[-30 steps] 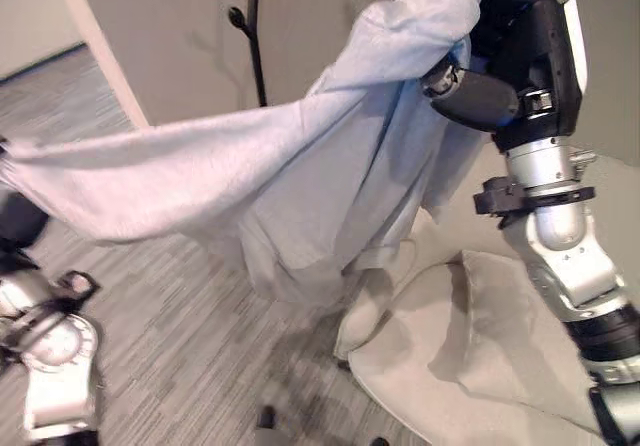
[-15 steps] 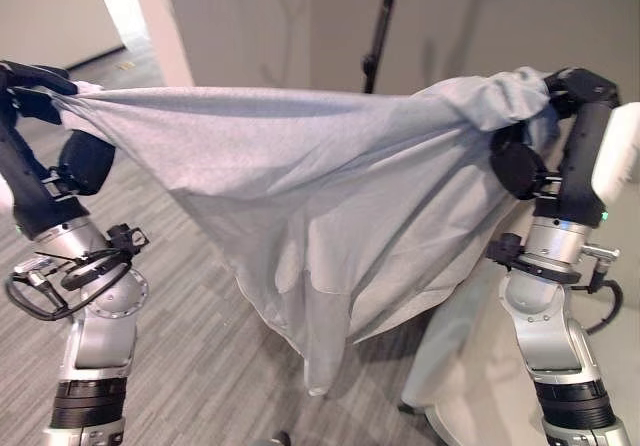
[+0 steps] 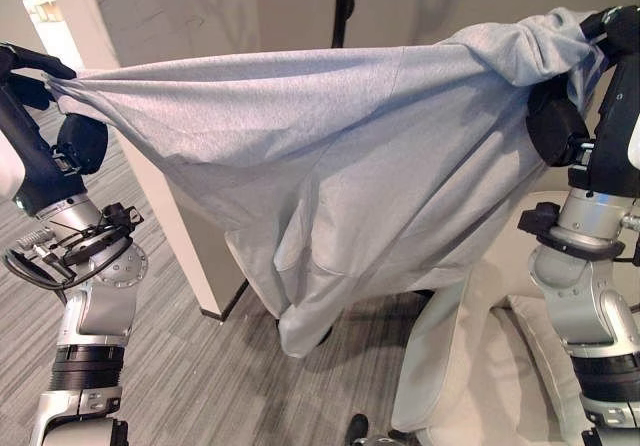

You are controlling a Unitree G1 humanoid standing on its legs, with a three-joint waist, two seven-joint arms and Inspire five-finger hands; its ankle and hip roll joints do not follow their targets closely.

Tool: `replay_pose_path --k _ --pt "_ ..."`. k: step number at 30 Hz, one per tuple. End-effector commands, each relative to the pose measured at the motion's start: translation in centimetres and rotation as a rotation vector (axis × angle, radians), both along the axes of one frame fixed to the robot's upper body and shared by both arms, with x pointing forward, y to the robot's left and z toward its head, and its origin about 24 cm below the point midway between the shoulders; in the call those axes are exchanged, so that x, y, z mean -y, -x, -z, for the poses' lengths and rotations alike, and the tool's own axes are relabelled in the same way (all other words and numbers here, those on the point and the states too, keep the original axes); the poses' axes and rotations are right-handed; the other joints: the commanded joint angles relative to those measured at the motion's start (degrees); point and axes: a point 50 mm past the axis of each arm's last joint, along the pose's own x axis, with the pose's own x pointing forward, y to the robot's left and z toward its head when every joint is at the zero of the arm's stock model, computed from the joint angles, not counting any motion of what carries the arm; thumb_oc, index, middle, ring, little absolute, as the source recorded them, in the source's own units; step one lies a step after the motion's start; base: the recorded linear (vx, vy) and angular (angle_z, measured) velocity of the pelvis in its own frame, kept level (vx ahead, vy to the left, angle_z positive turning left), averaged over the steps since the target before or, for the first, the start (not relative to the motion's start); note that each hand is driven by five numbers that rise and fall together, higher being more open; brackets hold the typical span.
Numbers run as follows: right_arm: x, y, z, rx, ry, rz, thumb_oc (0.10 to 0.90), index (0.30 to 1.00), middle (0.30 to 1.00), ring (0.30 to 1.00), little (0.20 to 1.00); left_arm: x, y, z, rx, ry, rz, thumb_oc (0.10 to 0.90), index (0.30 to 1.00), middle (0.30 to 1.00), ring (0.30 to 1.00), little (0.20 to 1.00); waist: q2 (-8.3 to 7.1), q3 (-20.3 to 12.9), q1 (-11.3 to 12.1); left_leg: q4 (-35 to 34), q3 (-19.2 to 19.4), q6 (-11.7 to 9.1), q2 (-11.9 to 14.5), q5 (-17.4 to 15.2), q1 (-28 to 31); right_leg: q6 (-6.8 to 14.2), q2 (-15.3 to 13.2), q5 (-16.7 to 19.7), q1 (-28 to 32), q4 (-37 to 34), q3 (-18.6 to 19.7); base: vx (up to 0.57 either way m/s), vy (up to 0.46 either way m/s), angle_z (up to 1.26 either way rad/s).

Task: Hang the clothes on the sofa on the clothes rack.

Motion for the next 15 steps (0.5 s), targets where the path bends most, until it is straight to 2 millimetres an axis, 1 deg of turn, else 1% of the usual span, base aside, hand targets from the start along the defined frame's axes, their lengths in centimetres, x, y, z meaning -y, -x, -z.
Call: replay_pose_path --k 1,3,4,6,7,8,9,10,11,12,13,14,15 --pt "1.8 -0.2 -4.0 0.128 -0.043 0.053 0.400 0.300 0.300 0.300 0.300 -2.6 -0.1 -4.3 0.095 -0.096 -0.144 0.400 0.300 0.300 0.300 0.300 -1.22 -6.95 1.00 1.43 -3.14 0.69 0.53 -3.22 -3.93 10.54 -3.84 -4.58 3.35 -0.50 1.31 0.15 -0.131 -0.18" --pt "1.8 -0.9 -4.4 0.095 -0.002 0.044 0.400 0.300 0.300 0.300 0.300 -3.6 -0.3 -5.2 0.078 -0.128 -0.184 0.400 0.300 0.300 0.300 0.300 -0.93 -6.98 1.33 4.97 -2.69 -0.45 1.84 -4.23 -5.00 10.35 -2.88 -5.26 4.73 -2.06 1.31 0.10 -0.102 -0.13" --pt "1.9 -1.1 -4.8 0.097 0.008 0.045 0.400 0.300 0.300 0.300 0.300 -4.4 -0.2 -5.7 0.070 -0.137 -0.217 0.400 0.300 0.300 0.300 0.300 -1.26 -6.44 1.51 8.17 -2.57 -1.19 2.26 -3.28 -6.85 9.88 -2.86 -5.03 5.19 -2.89 1.19 0.02 -0.115 -0.14" --pt "1.8 -1.3 -5.3 0.091 0.036 0.027 0.400 0.300 0.300 0.300 0.300 -5.7 0.1 -6.7 0.041 -0.175 -0.285 0.400 0.300 0.300 0.300 0.300 -1.39 -5.24 1.98 17.73 -2.56 -3.46 4.04 -1.17 -11.29 9.00 -2.26 -5.42 7.22 -4.76 0.67 0.01 -0.122 -0.16" --pt "1.8 -1.5 -5.6 0.083 0.058 0.025 0.400 0.300 0.300 0.300 0.300 -6.8 0.4 -7.2 0.017 -0.197 -0.335 0.400 0.300 0.300 0.300 0.300 -1.56 -4.51 2.53 23.58 -3.16 -4.50 4.72 1.01 -13.91 8.24 -1.92 -5.70 8.42 -5.83 0.45 0.00 -0.095 -0.14" --pt "2.0 -1.5 -5.9 0.084 0.068 0.031 0.400 0.300 0.300 0.300 0.300 -7.2 0.5 -7.6 0.016 -0.196 -0.349 0.400 0.300 0.300 0.300 0.300 -1.74 -3.76 2.55 26.60 -3.80 -4.68 5.10 2.11 -15.99 7.77 -1.87 -5.67 8.84 -6.39 -0.02 -0.03 -0.057 -0.05" --pt "2.0 -1.6 -6.2 0.076 0.089 0.035 0.400 0.300 0.300 0.300 0.300 -7.6 0.7 -8.1 0.013 -0.207 -0.369 0.400 0.300 0.300 0.300 0.300 -1.82 -3.19 2.58 28.04 -3.90 -4.76 5.63 3.10 -17.56 7.58 -1.97 -6.12 9.22 -6.65 -0.22 0.01 0.036 0.06" --pt "2.0 -1.6 -6.6 0.065 0.115 0.035 0.400 0.300 0.300 0.300 0.300 -8.8 1.3 -8.5 -0.005 -0.215 -0.422 0.400 0.300 0.300 0.300 0.300 -2.08 -2.93 2.70 25.06 -2.53 -4.64 7.75 2.17 -19.02 8.23 -2.56 -6.85 9.71 -6.82 -0.26 0.05 0.053 0.14" --pt "1.9 -1.6 -6.7 0.065 0.115 0.032 0.400 0.300 0.300 0.300 0.300 -8.9 1.3 -8.5 -0.005 -0.214 -0.423 0.400 0.300 0.300 0.300 0.300 -2.06 -2.89 2.73 24.82 -2.30 -4.62 7.75 2.16 -18.76 8.26 -2.57 -6.87 9.72 -6.80 -0.08 0.13 0.165 0.22" --pt "1.8 -1.9 -6.3 0.035 0.121 0.015 0.400 0.300 0.300 0.300 0.300 -9.6 1.6 -8.6 -0.034 -0.217 -0.451 0.400 0.300 0.300 0.300 0.300 -2.17 -3.22 2.97 16.92 -1.95 -4.16 8.59 1.41 -18.19 9.19 -3.58 -7.00 9.60 -6.90 0.30 0.12 0.187 0.16" --pt "1.7 -2.1 -6.2 0.026 0.122 0.008 0.400 0.300 0.300 0.300 0.300 -10.2 1.8 -8.4 -0.057 -0.216 -0.473 0.400 0.300 0.300 0.300 0.300 -1.83 -3.39 3.24 11.91 -2.89 -4.43 8.62 3.26 -18.38 9.53 -3.67 -7.16 9.60 -6.96 0.71 0.19 0.306 0.11" --pt "1.8 -2.1 -6.0 0.006 0.137 0.006 0.400 0.300 0.300 0.300 0.300 -10.9 2.1 -7.9 -0.098 -0.223 -0.508 0.400 0.300 0.300 0.300 0.300 -0.80 -3.49 4.12 5.90 -6.06 -5.20 8.30 6.28 -19.41 9.79 -3.36 -7.67 9.93 -6.90 1.82 0.16 0.264 0.00" --pt "2.2 -2.2 -5.9 0.002 0.132 0.023 0.400 0.300 0.300 0.300 0.300 -11.7 2.3 -7.6 -0.127 -0.222 -0.538 0.400 0.300 0.300 0.300 0.300 -0.21 -3.94 4.10 3.05 -7.07 -5.61 7.95 7.30 -18.74 9.85 -3.38 -8.01 9.93 -6.89 2.24 0.09 0.193 -0.07"
